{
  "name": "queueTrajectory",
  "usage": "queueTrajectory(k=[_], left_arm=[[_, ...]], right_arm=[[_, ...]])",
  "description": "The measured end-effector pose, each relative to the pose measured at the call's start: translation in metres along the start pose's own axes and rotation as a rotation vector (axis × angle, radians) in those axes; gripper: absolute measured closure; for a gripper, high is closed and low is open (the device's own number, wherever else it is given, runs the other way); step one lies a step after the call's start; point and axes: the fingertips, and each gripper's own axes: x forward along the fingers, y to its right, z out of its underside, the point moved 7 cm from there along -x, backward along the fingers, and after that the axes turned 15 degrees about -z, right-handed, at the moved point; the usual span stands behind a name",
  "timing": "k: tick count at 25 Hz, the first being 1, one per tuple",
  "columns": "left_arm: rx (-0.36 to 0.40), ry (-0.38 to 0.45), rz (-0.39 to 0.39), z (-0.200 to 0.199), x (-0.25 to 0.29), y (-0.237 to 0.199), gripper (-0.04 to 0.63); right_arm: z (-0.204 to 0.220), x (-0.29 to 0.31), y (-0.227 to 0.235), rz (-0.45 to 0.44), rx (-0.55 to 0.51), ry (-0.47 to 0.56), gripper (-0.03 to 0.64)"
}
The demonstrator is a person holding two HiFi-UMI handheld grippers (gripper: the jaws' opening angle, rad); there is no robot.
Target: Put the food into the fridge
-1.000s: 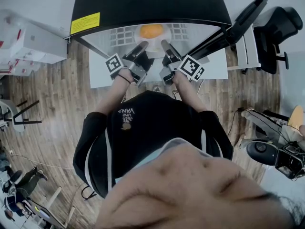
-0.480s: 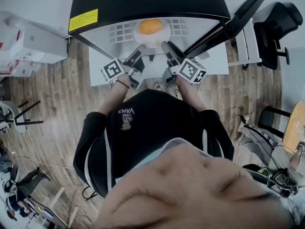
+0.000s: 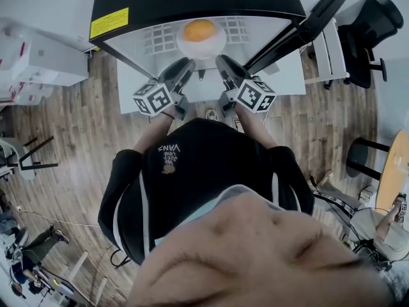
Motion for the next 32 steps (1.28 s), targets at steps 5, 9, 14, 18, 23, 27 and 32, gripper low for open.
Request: queueTrajectory(k=[5, 9, 14, 18, 23, 27, 32], left_arm=[[0.064, 0.019, -0.022, -0.001, 0.0, 0.0, 0.477], [0.071, 0.033, -0.027, -0.002, 0.001, 0.0, 0.535], [0.08, 0.031, -0.031, -0.003, 0.004, 0.0, 0.544], [0.075, 0.035, -0.036, -0.006, 0.007, -0.003, 0.545], [0.073, 0.041, -0.042, -0.01, 0.011, -0.005, 0.546], [0.069, 0.047, -0.044, -0.014, 0.014, -0.006, 0.549], [0.063, 0.052, -0.043, -0.018, 0.018, -0.009, 0.549]], right_arm=[[0.0, 0.002, -0.002, -0.02, -0.023, -0.024, 0.592], [-0.002, 0.006, -0.002, -0.034, -0.029, -0.037, 0.6], [-0.003, 0.009, 0.001, -0.037, -0.022, -0.043, 0.601], [-0.005, 0.013, 0.004, -0.041, -0.02, -0.045, 0.601], [-0.007, 0.019, 0.007, -0.046, -0.016, -0.05, 0.601], [-0.01, 0.023, 0.01, -0.048, -0.014, -0.051, 0.601], [-0.012, 0.029, 0.014, -0.045, -0.01, -0.053, 0.6]])
